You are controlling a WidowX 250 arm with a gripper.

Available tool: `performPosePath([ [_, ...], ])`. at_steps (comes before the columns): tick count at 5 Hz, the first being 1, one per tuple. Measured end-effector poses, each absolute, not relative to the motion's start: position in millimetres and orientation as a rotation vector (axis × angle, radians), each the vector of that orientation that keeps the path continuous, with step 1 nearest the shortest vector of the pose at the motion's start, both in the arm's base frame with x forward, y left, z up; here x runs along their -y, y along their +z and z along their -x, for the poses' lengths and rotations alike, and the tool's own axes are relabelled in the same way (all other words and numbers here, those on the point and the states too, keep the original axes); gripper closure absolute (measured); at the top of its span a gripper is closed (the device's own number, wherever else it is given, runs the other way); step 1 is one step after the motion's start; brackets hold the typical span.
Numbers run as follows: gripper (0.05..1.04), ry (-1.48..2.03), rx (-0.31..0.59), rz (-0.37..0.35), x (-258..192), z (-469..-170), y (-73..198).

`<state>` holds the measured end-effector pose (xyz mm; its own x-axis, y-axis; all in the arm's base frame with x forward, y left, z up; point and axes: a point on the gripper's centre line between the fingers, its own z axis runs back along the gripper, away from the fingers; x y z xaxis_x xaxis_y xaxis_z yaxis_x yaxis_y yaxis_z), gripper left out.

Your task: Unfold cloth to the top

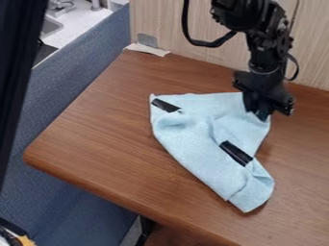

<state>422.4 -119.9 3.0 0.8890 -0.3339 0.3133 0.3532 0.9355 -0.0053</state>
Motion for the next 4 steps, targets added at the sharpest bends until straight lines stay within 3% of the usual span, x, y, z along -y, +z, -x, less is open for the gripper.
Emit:
performPosePath([
  [1,0.292,-0.35,0.307,0.056,115,-420,1],
  [2,0.085,-0.35,0.31,0.058,115,-420,4],
  [4,0.084,-0.353,0.38,0.045,112,-424,42],
])
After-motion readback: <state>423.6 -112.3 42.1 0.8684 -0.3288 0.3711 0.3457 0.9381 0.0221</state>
